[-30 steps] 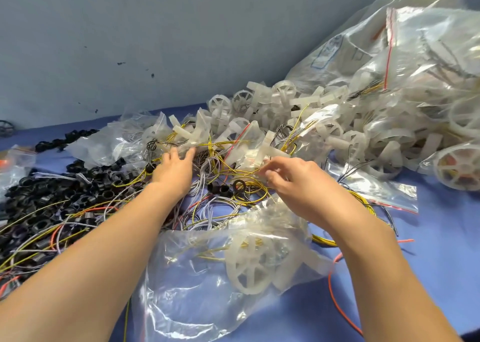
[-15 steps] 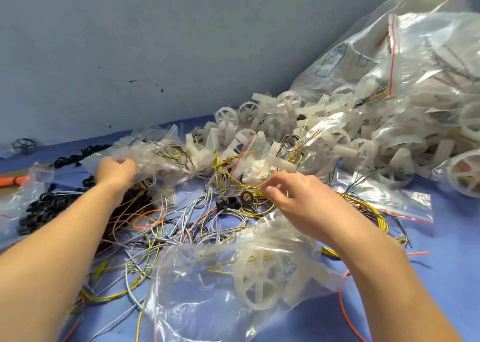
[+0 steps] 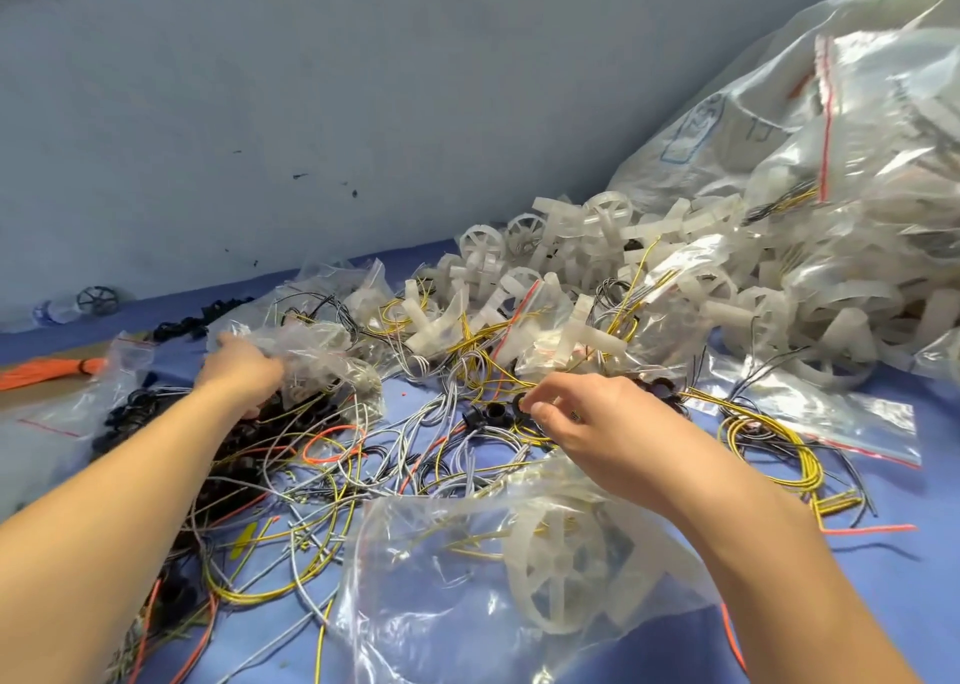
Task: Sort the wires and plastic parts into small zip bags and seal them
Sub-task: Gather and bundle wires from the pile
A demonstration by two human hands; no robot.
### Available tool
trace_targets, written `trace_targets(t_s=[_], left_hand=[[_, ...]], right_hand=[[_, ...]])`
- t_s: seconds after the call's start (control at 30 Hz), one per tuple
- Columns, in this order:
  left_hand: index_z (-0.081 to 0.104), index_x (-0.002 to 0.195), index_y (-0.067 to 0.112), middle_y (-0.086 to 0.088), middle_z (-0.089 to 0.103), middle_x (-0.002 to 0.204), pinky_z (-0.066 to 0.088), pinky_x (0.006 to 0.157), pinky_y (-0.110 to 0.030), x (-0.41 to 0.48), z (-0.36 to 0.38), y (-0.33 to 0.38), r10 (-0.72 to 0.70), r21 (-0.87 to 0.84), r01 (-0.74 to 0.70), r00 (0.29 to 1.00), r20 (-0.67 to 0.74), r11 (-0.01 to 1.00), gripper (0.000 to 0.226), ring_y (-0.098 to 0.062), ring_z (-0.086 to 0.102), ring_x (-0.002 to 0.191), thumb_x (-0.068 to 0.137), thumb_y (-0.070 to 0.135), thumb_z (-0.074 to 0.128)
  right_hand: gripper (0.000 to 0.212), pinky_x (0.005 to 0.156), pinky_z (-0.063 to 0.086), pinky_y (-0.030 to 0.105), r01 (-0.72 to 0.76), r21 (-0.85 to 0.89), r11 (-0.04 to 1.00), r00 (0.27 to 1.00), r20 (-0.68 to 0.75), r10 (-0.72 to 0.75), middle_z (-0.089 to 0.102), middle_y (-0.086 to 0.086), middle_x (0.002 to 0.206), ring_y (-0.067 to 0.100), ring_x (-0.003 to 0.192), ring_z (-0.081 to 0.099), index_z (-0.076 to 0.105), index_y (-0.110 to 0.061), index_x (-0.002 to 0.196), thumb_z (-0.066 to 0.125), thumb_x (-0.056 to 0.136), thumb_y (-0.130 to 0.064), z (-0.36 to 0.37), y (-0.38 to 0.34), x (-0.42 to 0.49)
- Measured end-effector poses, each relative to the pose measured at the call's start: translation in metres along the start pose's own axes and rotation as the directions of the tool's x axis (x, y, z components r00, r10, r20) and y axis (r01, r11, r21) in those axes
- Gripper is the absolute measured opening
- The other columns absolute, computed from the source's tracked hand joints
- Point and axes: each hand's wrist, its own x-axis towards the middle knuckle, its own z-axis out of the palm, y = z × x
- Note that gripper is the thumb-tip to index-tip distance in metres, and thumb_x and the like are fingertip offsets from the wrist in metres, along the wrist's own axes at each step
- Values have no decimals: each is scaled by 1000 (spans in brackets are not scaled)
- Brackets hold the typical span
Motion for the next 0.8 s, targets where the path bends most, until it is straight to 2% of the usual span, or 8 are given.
trace_targets(t_s=[0.07,0.17,0.3,0.4,0.47,0.6,0.7,0.8], left_hand=[[31,139,8,-22,36,136,50,84,-51,-2,-4,3,73,-57,-91,963,-261,994,55,-45,57,101,90,13,56],[50,123,14,-16,42,125,45,83,-51,-5,-10,16,396,67,-430,748,-533,901,35,-38,49,108,89,9,46],[49,135,20,-13,49,133,44,91,-42,-5,0,45,634,183,-613,766,-101,769,40,-30,50,114,95,22,45],[42,143,23,-10,58,132,51,88,-35,-12,11,46,475,341,-585,805,356,736,49,-24,60,102,95,27,47],[58,129,25,-3,65,125,52,90,-35,-15,12,45,410,426,-617,773,485,661,38,-21,63,102,92,32,50],[60,107,16,-6,74,86,54,57,-30,-17,9,45,355,216,-506,796,490,835,25,-21,72,66,94,16,39],[54,124,20,-11,67,110,50,77,-35,-7,16,38,496,248,-521,854,159,817,34,-27,64,89,94,15,38],[46,140,21,-13,60,124,47,87,-36,-4,28,43,457,71,-485,856,242,871,45,-31,61,105,96,13,40]], right_hand=[[26,90,48,34,2,-2,1000,1000,6,-2,69,-7,113,17,105,61,64,-32,115,43,101,-37,1,-1,0],[26,91,48,35,2,-3,1000,1000,9,-2,68,-6,115,19,107,60,64,-33,115,43,101,-38,1,-2,2],[26,91,48,35,3,-16,1000,1000,4,-3,66,-6,118,19,109,60,63,-34,115,41,101,-38,2,-4,5],[26,91,48,35,6,-11,1000,1000,12,-6,67,-6,118,20,109,60,63,-34,115,42,101,-39,6,-5,6],[26,92,49,37,6,0,1000,1000,27,-6,67,-5,117,22,109,60,62,-34,115,42,100,-39,8,-6,7],[26,91,49,40,15,1,1000,1000,27,-15,68,-3,116,25,108,61,62,-34,114,40,100,-38,9,-7,9],[26,91,49,40,18,-5,1000,1000,26,-18,67,-3,116,25,108,61,61,-34,114,40,100,-37,9,-8,9],[26,90,49,39,27,-13,1000,999,19,-26,67,-4,114,23,106,60,62,-33,114,40,100,-36,9,-7,8]])
